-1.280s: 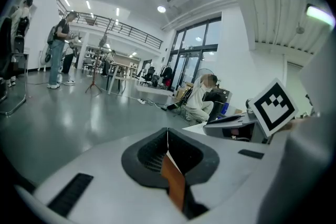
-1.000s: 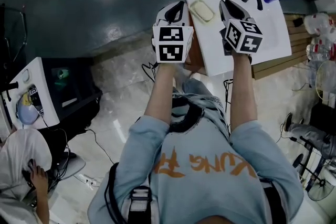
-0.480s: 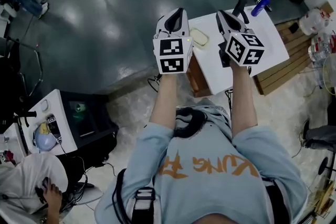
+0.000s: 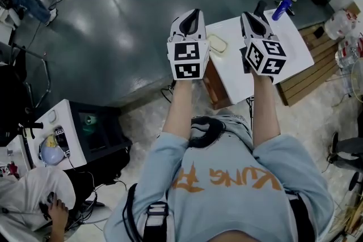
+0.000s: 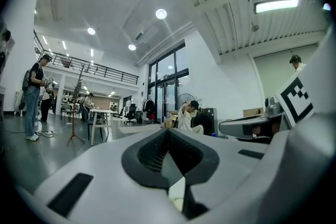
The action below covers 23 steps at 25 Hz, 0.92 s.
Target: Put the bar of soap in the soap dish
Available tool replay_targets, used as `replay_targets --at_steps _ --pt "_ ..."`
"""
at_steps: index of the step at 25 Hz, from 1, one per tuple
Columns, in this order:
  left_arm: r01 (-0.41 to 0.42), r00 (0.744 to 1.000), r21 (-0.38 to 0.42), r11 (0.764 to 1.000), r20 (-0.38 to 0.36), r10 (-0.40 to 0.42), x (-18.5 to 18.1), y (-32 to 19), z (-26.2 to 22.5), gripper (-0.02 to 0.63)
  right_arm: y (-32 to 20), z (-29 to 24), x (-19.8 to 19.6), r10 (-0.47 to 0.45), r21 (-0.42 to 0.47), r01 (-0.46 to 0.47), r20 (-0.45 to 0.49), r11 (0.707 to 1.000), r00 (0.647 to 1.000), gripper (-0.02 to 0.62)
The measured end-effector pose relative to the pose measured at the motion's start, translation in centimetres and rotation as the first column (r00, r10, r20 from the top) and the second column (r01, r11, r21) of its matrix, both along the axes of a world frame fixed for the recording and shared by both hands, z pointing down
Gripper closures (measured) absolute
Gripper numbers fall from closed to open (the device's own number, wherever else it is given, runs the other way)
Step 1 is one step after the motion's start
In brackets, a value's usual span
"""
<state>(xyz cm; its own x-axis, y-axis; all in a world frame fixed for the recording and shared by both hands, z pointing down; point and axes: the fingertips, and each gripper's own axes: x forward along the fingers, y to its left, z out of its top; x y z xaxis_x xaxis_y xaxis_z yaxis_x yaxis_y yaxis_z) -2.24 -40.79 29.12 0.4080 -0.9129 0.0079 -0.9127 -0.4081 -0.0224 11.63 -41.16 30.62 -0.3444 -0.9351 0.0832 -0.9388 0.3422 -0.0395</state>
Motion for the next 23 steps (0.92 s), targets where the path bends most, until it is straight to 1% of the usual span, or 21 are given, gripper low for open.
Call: replay_targets --at_steps 3,8,12,23 --pt "-0.001 1.000 -0.001 1.000 -0.009 0.001 -0.1 -0.1 -0.1 0.584 0.2 -0.7 0.4 0.028 0.037 -0.028 -0.007 0.999 1.000 0.565" --pt "-0.008 1.000 0.001 1.000 -0.004 0.008 0.4 0.2 0.0 0.584 0.9 -1.1 0.9 0.046 0.067 -0.045 -0.012 0.997 0.999 0.563" --pt "-0.007 1.000 -0.007 1.000 -0.005 0.007 0.6 0.4 0.5 0.584 1.4 -1.4 0.9 0.035 0.090 -0.032 -0.026 0.995 0.999 0.563" --pt "0.015 1.000 -0.048 0.999 -0.024 -0.016 -0.4 1.0 2.3 0.584 2.4 -1.1 0.1 0.015 0.099 -0.009 -0.058 0.995 0.998 0.563"
